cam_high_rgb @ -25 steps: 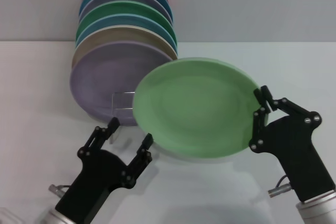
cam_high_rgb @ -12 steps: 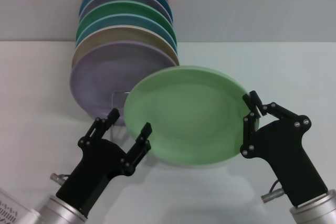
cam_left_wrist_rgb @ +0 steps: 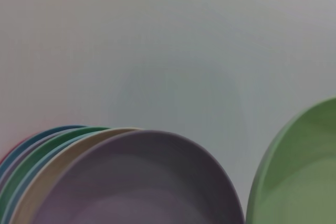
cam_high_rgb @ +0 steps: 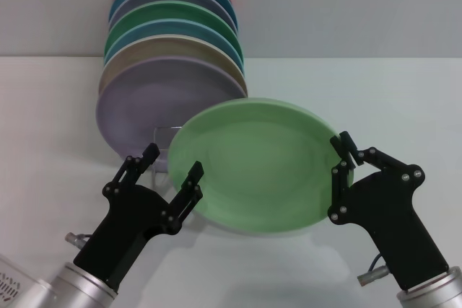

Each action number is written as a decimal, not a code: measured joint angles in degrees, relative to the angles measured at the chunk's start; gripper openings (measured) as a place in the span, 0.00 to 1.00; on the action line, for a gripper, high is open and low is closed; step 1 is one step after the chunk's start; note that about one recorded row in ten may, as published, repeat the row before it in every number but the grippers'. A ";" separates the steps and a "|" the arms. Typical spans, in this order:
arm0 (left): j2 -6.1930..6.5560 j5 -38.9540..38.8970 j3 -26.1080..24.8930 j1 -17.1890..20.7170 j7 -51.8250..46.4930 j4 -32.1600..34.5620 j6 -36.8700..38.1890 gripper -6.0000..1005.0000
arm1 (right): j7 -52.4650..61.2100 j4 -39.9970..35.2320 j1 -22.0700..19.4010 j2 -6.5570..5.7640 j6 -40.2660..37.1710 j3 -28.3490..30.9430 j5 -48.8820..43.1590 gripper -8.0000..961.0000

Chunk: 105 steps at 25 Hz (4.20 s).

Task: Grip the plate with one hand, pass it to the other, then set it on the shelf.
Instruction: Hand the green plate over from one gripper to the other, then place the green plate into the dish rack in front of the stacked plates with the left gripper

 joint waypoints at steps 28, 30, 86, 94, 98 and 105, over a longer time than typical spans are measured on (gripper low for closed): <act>-0.18 0.00 -0.10 -0.50 0.73 0.01 -0.78 0.32 | -0.03 -0.44 0.34 -0.17 0.00 -0.28 -0.01 0.03; -0.18 0.00 -0.31 -0.50 0.74 0.01 -0.78 0.30 | -0.04 -0.44 0.34 -0.17 0.00 -0.27 -0.01 0.03; 0.16 0.06 -3.80 2.64 1.42 0.60 9.04 0.05 | 5.66 -0.01 1.69 -1.04 -5.34 -5.07 -0.56 0.27; 0.30 0.17 -9.44 3.18 1.23 3.01 16.04 0.05 | 6.58 -1.32 2.04 -1.17 -5.93 -6.52 -0.60 0.27; 0.44 0.41 -11.81 2.08 1.54 5.66 18.90 0.06 | 6.60 -3.69 2.04 -0.66 -5.72 -6.40 -0.35 0.27; 0.27 0.45 -13.62 -1.20 1.71 12.93 21.16 0.06 | 6.63 -6.75 2.14 -0.20 -5.49 -5.87 1.34 0.27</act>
